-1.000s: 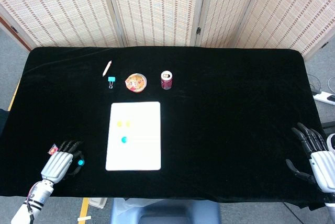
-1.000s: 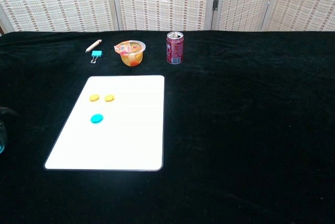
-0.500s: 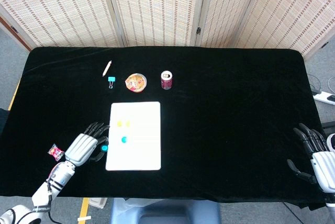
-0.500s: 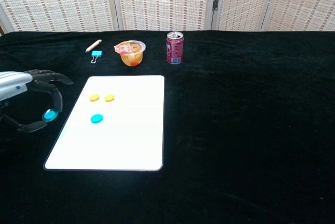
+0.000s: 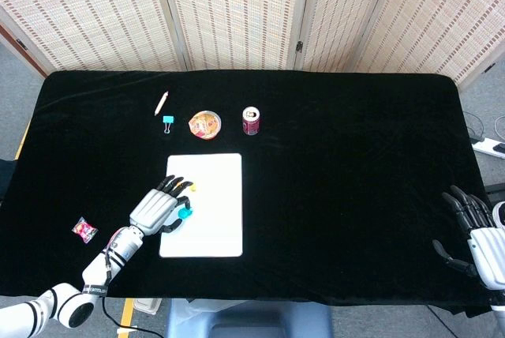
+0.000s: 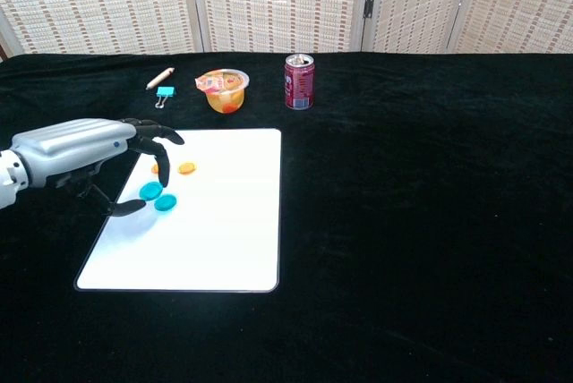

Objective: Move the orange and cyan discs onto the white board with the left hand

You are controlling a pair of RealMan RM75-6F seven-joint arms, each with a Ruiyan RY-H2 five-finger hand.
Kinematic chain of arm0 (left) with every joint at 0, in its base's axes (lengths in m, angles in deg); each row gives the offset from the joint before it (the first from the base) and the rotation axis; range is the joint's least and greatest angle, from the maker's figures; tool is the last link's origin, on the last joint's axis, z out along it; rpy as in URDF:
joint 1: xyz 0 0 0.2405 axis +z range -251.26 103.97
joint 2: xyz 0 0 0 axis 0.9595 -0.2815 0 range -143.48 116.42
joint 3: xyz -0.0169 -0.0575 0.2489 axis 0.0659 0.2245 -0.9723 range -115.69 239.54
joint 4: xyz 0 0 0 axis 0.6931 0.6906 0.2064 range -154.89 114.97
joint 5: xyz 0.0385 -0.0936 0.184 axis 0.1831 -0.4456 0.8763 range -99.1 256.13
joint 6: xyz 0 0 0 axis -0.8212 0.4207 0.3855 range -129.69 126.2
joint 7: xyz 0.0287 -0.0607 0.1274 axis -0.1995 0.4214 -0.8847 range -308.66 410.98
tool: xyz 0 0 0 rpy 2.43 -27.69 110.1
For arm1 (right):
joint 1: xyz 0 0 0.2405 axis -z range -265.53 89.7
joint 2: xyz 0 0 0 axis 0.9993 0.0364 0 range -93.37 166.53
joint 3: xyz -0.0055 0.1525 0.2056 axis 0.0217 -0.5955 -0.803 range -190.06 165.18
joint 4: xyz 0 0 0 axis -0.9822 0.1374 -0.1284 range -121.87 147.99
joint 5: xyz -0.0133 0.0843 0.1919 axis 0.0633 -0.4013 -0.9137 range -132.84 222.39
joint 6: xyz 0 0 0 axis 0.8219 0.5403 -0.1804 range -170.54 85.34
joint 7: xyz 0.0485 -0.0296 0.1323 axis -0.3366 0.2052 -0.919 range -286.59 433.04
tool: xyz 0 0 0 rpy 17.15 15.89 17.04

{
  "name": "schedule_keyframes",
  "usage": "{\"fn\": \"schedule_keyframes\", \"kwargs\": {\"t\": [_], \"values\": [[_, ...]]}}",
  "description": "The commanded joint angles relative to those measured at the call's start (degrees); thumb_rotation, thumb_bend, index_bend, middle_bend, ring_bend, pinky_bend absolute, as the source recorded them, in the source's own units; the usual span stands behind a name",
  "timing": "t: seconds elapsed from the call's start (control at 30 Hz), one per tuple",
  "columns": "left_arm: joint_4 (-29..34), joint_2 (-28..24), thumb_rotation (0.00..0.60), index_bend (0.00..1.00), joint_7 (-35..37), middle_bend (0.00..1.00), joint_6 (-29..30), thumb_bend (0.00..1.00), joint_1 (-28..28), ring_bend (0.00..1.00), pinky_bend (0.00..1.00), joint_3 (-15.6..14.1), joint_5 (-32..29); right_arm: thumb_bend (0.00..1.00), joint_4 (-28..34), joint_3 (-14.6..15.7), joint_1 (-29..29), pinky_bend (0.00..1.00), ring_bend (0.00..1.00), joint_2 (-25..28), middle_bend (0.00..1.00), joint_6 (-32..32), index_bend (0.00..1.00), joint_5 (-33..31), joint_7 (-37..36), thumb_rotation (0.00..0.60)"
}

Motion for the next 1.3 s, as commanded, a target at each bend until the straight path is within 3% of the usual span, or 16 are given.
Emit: {"fn": "schedule_keyframes", "kwargs": {"t": [0.03, 1.3], "values": [[-1.6, 0.9, 0.600, 0.46, -1.8, 0.14, -1.2, 0.43, -0.5, 0.00, 0.00, 0.2, -2.1, 0.39, 0.0, 0.0, 0.1, 0.00, 0.00, 0.1, 0.00, 0.0, 0.00, -0.1, 0.0, 0.600], [-3.1, 1.9, 0.600, 0.42, -3.2, 0.13, -0.8, 0.43, -1.4, 0.00, 0.00, -1.3, -6.8, 0.39, -0.7, -0.1, 0.3, 0.00, 0.00, -0.2, 0.00, -0.2, 0.00, -0.4, -0.7, 0.600]]}}
